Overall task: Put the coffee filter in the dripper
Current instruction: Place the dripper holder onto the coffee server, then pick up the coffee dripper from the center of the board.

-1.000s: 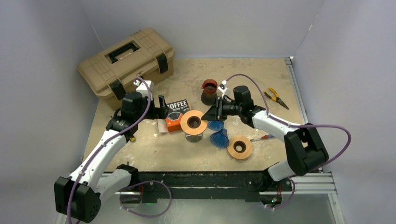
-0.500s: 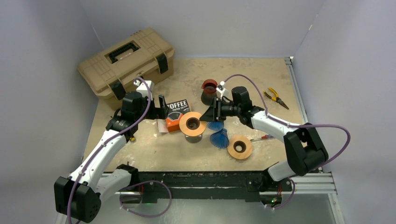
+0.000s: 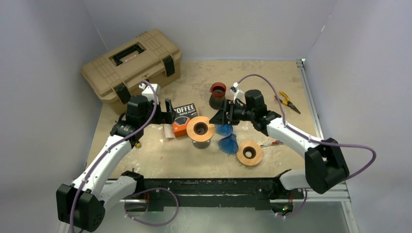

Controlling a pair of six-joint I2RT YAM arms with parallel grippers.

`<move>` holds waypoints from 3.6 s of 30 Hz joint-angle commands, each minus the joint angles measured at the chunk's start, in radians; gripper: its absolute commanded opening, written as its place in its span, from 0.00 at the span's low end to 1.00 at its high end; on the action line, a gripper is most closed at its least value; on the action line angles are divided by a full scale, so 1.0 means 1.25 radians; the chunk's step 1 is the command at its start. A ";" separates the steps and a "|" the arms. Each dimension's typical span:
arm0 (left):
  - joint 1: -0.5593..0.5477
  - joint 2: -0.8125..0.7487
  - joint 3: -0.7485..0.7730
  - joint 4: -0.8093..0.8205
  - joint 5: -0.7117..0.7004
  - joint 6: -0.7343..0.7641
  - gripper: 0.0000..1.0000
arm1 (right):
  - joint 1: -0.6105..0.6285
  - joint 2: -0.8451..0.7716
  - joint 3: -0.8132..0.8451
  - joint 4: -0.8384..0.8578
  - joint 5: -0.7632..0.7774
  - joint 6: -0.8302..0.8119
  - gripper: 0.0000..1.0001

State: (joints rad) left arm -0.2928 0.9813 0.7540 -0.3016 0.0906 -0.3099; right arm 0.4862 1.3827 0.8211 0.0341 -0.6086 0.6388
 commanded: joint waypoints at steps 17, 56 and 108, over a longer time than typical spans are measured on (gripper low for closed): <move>0.005 -0.030 0.013 0.017 -0.012 0.010 0.99 | 0.005 -0.211 -0.066 -0.026 0.210 0.012 0.90; 0.005 -0.055 -0.051 0.139 0.241 -0.219 0.99 | 0.004 -0.302 -0.205 -0.195 0.346 -0.072 0.97; 0.005 -0.028 -0.050 0.158 0.208 -0.203 0.99 | 0.217 -0.187 -0.109 -0.280 0.595 -0.044 0.14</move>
State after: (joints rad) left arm -0.2928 0.9619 0.6441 -0.1173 0.3550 -0.5659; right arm 0.7528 1.1580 0.6102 -0.2703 0.0925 0.5652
